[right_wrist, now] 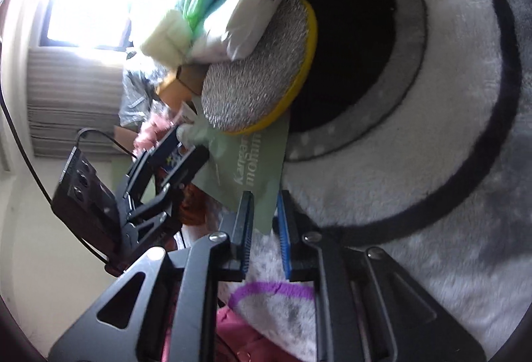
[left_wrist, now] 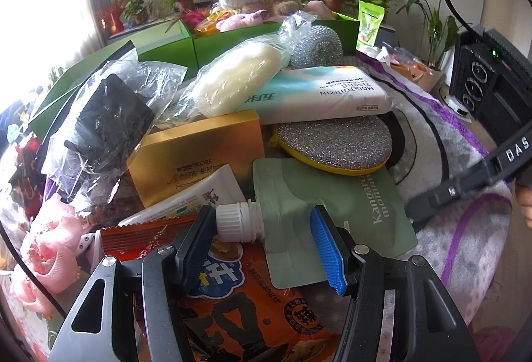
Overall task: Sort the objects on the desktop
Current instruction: 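Close both tools on the green pouch from either side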
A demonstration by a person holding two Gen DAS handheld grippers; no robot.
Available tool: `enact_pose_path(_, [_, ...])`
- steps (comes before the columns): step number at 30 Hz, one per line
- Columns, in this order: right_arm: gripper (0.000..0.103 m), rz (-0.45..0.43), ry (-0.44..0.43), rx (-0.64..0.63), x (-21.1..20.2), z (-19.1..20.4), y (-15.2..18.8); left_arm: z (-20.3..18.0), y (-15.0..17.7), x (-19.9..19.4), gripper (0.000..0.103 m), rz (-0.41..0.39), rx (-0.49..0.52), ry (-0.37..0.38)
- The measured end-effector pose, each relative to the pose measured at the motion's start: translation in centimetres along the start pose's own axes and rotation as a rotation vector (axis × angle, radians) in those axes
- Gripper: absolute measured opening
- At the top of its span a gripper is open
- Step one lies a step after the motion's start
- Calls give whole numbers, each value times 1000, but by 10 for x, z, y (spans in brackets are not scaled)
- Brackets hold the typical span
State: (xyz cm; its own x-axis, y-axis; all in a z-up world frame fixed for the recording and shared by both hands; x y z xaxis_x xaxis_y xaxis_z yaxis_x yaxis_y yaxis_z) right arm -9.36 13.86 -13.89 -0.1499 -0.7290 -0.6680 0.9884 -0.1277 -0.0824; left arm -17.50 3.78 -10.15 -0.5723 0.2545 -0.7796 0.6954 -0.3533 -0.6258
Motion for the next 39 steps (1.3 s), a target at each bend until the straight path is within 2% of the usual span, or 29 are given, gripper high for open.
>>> enact_pose_path(3, [14,-126,120,-137,-7,10,-17,-1,1,0,59,-3,0,2])
enact_pose_path(4, [14,-143,132,-180,-7,10,-23,-1,1,0,59,-2,0,2])
enact_pose_path(7, [16,-127,72,-208,-3,10,-34,0,1,1,59,3,-4,-2])
enact_pose_path(11, [35,-111,7,-258,-6,15,-37,-1,1,1,59,0,-2,-6])
enact_pose_path(14, [36,-130,54,-262,-3,22,-40,-1,1,1,59,1,-2,-8])
enact_pose_path(15, [40,-131,69,-275,-5,23,-39,-2,2,1,59,2,-1,-10])
enact_pose_path(16, [44,-123,59,-273,-4,27,-41,-2,1,1,59,3,-2,-12])
enact_pose_path(17, [56,-111,37,-262,0,33,-42,-2,1,1,59,4,-6,-13])
enact_pose_path(18, [61,-102,24,-254,1,34,-42,-2,1,1,59,5,-10,-14])
enact_pose_path(19, [61,-96,31,-246,6,40,-44,-1,1,1,59,3,-12,-14])
enact_pose_path(22, [49,-78,46,-226,3,37,-34,1,1,1,59,-2,-21,-13])
enact_pose_path(26, [43,-46,-69,-175,4,30,-18,2,1,1,59,-1,-30,-11])
enact_pose_path(31, [42,-81,-190,-133,1,25,-14,3,1,1,59,0,-28,-9])
enact_pose_path(34, [40,-22,-246,-148,14,36,-11,5,0,2,59,0,-28,0])
enact_pose_path(37, [35,-4,-169,-179,20,40,-10,5,0,2,59,0,-33,1])
enact_pose_path(38, [27,-3,-134,-181,19,37,-9,4,0,2,59,1,-31,-5])
enact_pose_path(39, [13,-10,-85,-167,21,35,-11,4,0,2,59,0,-33,-7])
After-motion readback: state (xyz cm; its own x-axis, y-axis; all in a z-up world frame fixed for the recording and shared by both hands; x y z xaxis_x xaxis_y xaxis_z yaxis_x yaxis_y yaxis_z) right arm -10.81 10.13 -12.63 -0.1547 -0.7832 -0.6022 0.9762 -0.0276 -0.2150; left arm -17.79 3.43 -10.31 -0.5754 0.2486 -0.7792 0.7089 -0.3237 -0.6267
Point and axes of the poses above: each gripper's, at about its wrist camera, not at the fingertips, and x roughly the way its jaws point, z to its left, y to its underside, the point moved 7 cm from there along x, roughly the way its jaws point, and after that the axes turned 1 degree about z, right-handed, at the moved point
